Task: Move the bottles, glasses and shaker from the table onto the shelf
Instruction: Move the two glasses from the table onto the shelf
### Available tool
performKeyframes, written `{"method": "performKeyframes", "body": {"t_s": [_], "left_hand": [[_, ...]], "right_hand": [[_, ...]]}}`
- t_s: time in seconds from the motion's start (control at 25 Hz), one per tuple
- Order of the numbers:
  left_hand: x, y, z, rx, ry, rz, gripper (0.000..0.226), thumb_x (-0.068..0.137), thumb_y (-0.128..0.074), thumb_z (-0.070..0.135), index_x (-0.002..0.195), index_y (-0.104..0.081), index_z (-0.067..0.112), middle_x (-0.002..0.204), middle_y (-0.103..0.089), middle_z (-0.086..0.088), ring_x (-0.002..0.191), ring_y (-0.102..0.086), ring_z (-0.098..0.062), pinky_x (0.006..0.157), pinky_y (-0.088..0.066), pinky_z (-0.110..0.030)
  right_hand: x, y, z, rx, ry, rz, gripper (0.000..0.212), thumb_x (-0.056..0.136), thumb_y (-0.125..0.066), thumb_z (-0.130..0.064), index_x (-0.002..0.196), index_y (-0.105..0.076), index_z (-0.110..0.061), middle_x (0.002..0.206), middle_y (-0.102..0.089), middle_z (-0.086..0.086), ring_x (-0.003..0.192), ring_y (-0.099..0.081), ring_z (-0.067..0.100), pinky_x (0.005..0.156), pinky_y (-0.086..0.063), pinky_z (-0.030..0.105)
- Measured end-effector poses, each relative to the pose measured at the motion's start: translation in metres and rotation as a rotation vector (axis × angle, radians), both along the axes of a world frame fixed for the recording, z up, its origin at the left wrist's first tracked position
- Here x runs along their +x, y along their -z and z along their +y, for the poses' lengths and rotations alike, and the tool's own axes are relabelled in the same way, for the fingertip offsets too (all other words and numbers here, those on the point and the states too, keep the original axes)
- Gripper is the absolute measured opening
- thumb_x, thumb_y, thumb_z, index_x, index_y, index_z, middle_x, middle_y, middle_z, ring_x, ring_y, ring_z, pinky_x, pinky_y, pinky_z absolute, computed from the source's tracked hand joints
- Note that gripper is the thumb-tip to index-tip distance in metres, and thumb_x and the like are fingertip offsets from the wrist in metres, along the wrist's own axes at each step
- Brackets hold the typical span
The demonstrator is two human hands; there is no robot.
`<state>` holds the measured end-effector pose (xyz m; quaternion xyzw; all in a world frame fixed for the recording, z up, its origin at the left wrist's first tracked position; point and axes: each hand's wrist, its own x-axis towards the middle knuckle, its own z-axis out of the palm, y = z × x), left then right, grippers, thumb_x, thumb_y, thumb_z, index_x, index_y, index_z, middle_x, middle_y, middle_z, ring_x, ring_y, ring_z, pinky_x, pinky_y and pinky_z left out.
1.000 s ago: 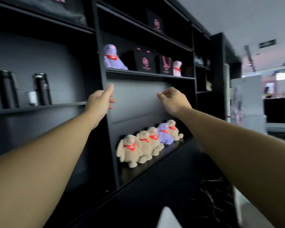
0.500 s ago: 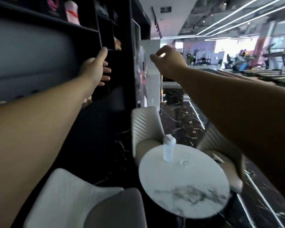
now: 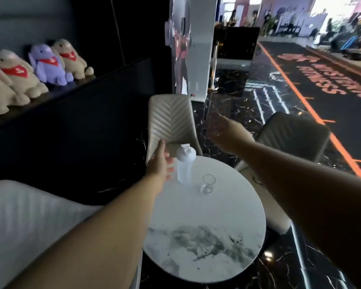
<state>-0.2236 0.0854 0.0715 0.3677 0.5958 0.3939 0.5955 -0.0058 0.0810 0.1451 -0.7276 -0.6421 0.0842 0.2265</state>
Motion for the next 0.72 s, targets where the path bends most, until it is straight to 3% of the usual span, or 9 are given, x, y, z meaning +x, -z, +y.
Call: {"method": "performKeyframes", "body": {"t_s": [0.16, 0.32, 0.4, 0.52, 0.72], "left_hand": [[0.034, 0.108, 0.005, -0.285, -0.010, -0.166, 0.084, 0.088, -0.038, 0.082, 0.134, -0.058, 0.014, 0.113, -0.068, -0.006, 0.108, -0.062, -0.035, 0.101, -0.043, -0.047], [0.073, 0.179, 0.014, -0.426, 0.003, -0.306, 0.096, 0.089, -0.033, 0.083, 0.152, -0.046, 0.012, 0.144, -0.057, -0.016, 0.131, -0.054, -0.042, 0.109, -0.039, -0.049], [0.092, 0.203, 0.021, -0.443, -0.010, -0.341, 0.099, 0.088, -0.032, 0.084, 0.154, -0.045, 0.011, 0.152, -0.052, -0.017, 0.122, -0.060, -0.038, 0.111, -0.039, -0.048], [0.114, 0.228, 0.036, -0.443, -0.072, -0.404, 0.099, 0.087, -0.035, 0.085, 0.153, -0.046, 0.012, 0.147, -0.055, -0.014, 0.101, -0.064, -0.030, 0.109, -0.040, -0.046], [0.118, 0.244, 0.039, -0.445, -0.109, -0.493, 0.104, 0.084, -0.040, 0.086, 0.155, -0.041, 0.009, 0.135, -0.060, -0.013, 0.123, -0.061, -0.036, 0.114, -0.041, -0.045]], "right_hand": [[0.024, 0.123, 0.017, -0.227, -0.030, -0.053, 0.056, 0.081, -0.069, -0.055, 0.127, -0.057, -0.026, 0.122, -0.066, 0.002, 0.105, -0.065, 0.025, 0.085, -0.056, 0.040], [0.039, 0.209, 0.043, -0.341, -0.053, -0.121, 0.074, 0.078, -0.078, -0.048, 0.141, -0.051, -0.020, 0.135, -0.058, 0.006, 0.114, -0.061, 0.030, 0.091, -0.049, 0.036], [0.042, 0.237, 0.060, -0.363, -0.050, -0.145, 0.079, 0.077, -0.079, -0.047, 0.145, -0.048, -0.021, 0.139, -0.054, 0.007, 0.121, -0.056, 0.032, 0.094, -0.049, 0.039], [0.040, 0.268, 0.077, -0.379, -0.063, -0.111, 0.080, 0.079, -0.078, -0.044, 0.147, -0.045, -0.019, 0.140, -0.054, 0.008, 0.125, -0.054, 0.033, 0.097, -0.048, 0.041], [0.036, 0.285, 0.076, -0.355, -0.083, -0.046, 0.065, 0.085, -0.074, -0.031, 0.142, -0.049, -0.015, 0.135, -0.055, 0.010, 0.119, -0.057, 0.031, 0.090, -0.048, 0.036]]}}
